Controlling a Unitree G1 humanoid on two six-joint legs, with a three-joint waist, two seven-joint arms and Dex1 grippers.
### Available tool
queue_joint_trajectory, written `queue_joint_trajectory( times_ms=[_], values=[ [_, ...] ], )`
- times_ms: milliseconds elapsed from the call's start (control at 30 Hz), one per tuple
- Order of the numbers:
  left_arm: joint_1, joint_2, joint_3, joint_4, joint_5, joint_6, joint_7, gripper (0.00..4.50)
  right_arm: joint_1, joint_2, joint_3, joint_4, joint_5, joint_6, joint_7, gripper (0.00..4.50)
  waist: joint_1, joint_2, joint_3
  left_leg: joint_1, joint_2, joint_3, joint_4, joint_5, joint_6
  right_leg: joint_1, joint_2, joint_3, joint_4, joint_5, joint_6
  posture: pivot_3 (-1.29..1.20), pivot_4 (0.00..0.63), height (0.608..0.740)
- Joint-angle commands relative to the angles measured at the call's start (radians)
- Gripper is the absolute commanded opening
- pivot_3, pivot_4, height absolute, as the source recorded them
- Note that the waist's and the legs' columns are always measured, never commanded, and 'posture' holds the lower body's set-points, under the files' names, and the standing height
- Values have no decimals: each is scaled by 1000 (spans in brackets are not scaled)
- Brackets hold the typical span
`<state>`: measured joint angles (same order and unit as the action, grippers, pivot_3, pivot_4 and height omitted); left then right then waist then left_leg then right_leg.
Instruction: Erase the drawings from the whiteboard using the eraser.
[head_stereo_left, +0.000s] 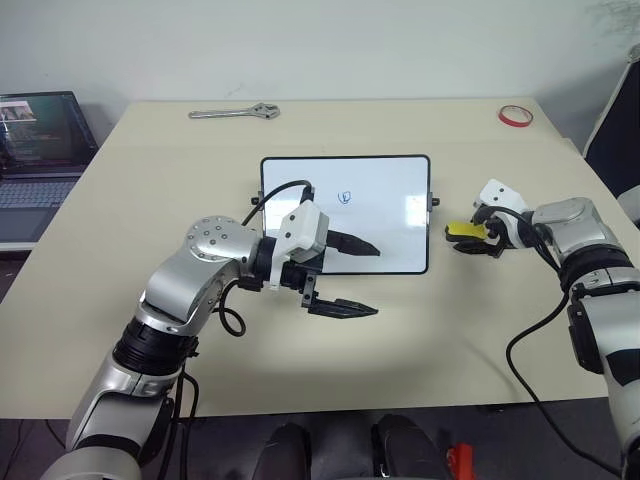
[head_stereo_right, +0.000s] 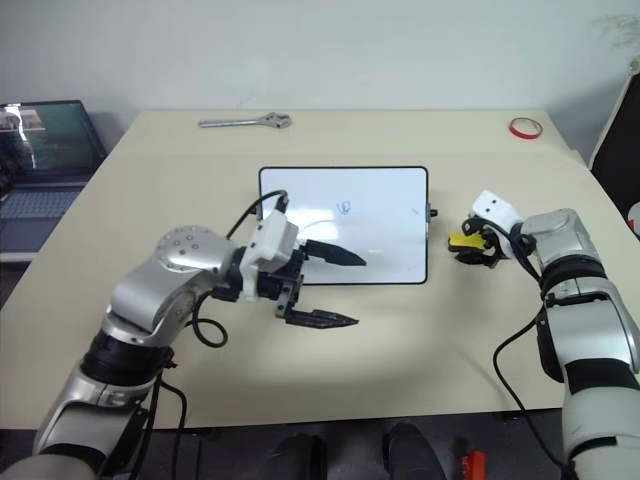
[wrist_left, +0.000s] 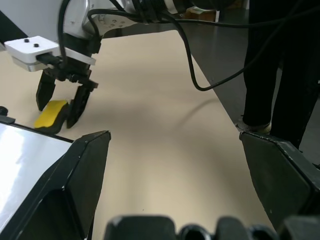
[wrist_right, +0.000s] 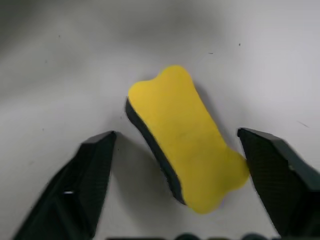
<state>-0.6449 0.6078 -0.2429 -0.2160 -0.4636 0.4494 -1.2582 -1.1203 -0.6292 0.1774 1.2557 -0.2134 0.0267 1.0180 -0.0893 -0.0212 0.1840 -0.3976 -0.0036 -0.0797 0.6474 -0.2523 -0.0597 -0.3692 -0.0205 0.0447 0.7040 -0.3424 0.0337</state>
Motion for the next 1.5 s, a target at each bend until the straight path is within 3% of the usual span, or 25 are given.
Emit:
queue_joint_trajectory(
  times_ms=[33,167,233,433,667,800,933,1133,1433,1467,1500],
  values=[
    [-13,13,20,2,9,-17,-6,4500,-19,8,-31,-4,22,25,-11,2838,1,0,0,0,0,0,0,0,0,0,0,0,0,0,0,0,150,740],
    [2,41,43,17,21,-22,2,4500,-18,15,-53,-11,32,61,-28,1436,1,0,0,0,0,0,0,0,0,0,0,0,0,0,0,0,150,740],
    [18,61,61,14,21,-17,9,4500,-12,8,-65,-25,36,80,-37,1154,2,0,0,0,0,-1,0,0,0,0,0,0,0,0,0,0,150,740],
    [97,114,130,-34,28,-1,83,4500,97,-88,-118,-254,72,219,-104,1120,9,0,0,-1,0,-2,0,0,0,-2,-1,0,0,0,0,0,150,740],
    [132,65,134,-111,2,28,162,4500,479,-153,-319,-1000,192,701,-185,1120,41,0,0,-3,-1,-3,-1,0,1,-2,-1,-1,-2,0,0,0,150,740],
    [125,38,107,-122,2,20,158,4500,628,-43,-495,-1468,268,1155,-304,1119,45,1,0,-3,0,-4,-1,-2,3,-3,-1,0,0,0,0,0,150,740],
    [107,24,90,-98,12,8,145,4500,642,90,-580,-1731,250,1501,-435,1119,42,1,0,-1,-1,-3,0,-2,3,-2,0,1,5,0,0,0,150,740],
    [87,10,63,-69,26,-19,117,4500,716,231,-606,-1908,271,1588,-550,1119,49,1,-1,0,-3,-4,0,-1,3,-3,1,0,7,0,0,0,150,740],
    [80,-2,48,-67,38,-29,106,4500,796,270,-572,-1916,313,1588,-640,1119,44,1,-1,0,-2,-3,0,-1,4,-3,1,0,7,0,0,0,150,740],
    [84,0,50,-69,37,-27,108,4500,798,273,-571,-1913,317,1588,-646,1846,44,1,-1,0,-2,-4,0,-1,4,-3,1,0,7,0,0,0,150,740],
    [86,2,51,-71,37,-25,109,4500,799,275,-571,-1910,322,1588,-653,2067,43,1,-1,0,-2,-3,0,-1,4,-3,1,0,7,0,0,0,150,740]
  ],
)
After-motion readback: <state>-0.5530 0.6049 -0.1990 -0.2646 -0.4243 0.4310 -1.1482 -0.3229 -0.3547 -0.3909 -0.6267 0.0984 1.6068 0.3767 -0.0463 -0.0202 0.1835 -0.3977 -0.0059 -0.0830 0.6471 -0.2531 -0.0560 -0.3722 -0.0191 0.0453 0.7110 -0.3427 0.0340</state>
